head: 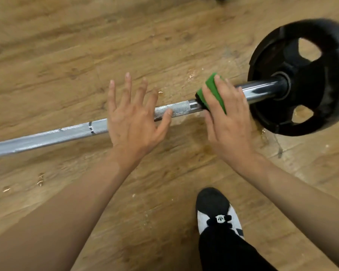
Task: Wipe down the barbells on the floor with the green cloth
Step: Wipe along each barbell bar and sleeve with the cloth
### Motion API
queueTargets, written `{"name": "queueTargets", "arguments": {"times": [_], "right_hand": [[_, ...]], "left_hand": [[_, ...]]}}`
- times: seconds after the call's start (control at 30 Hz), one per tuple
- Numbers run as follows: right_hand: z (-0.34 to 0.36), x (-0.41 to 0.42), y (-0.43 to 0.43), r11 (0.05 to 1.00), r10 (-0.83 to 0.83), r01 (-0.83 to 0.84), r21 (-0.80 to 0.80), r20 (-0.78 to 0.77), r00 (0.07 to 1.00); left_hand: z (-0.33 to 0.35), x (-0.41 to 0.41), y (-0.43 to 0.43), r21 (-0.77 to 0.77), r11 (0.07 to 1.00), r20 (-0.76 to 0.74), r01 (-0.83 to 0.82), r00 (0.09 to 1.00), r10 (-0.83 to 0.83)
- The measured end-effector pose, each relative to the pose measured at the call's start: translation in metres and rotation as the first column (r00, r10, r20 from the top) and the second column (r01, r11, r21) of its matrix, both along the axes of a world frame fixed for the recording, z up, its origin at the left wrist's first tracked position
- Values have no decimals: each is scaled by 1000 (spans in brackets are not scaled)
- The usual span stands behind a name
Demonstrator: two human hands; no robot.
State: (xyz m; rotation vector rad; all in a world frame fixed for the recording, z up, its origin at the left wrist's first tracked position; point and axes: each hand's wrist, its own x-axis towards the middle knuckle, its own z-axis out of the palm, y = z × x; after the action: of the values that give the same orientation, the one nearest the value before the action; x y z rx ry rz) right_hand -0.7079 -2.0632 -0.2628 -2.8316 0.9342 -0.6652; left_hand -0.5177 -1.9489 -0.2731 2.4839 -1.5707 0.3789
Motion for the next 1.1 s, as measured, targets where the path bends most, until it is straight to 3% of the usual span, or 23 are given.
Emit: {"name": "queueTargets", "arguments": {"times": [0.1,0.37,0.53,0.8,0.93,1.1], "right_hand": [[15,45,-38,996,-53,51,78,28,998],[-14,30,-16,998,-34,33,-50,-5,999],[17,89,-68,992,-123,123,26,-19,992],[5,63,-42,995,-96,96,6,42,995],[30,94,-64,981,-180,189,50,-153,972],[10,43,-12,989,-139,137,54,35,990]], "left_hand": [[2,12,-12,17,1000,-1,-12,1000,12],[9,35,-35,113,993,-32,-42,998,45],[9,40,-41,125,991,-26,-51,998,55],[6,33,-35,70,996,-16,-50,999,51],[6,27,-29,49,998,-11,-38,999,39],[8,13,-17,-3,1000,-20,-15,1000,15]]}}
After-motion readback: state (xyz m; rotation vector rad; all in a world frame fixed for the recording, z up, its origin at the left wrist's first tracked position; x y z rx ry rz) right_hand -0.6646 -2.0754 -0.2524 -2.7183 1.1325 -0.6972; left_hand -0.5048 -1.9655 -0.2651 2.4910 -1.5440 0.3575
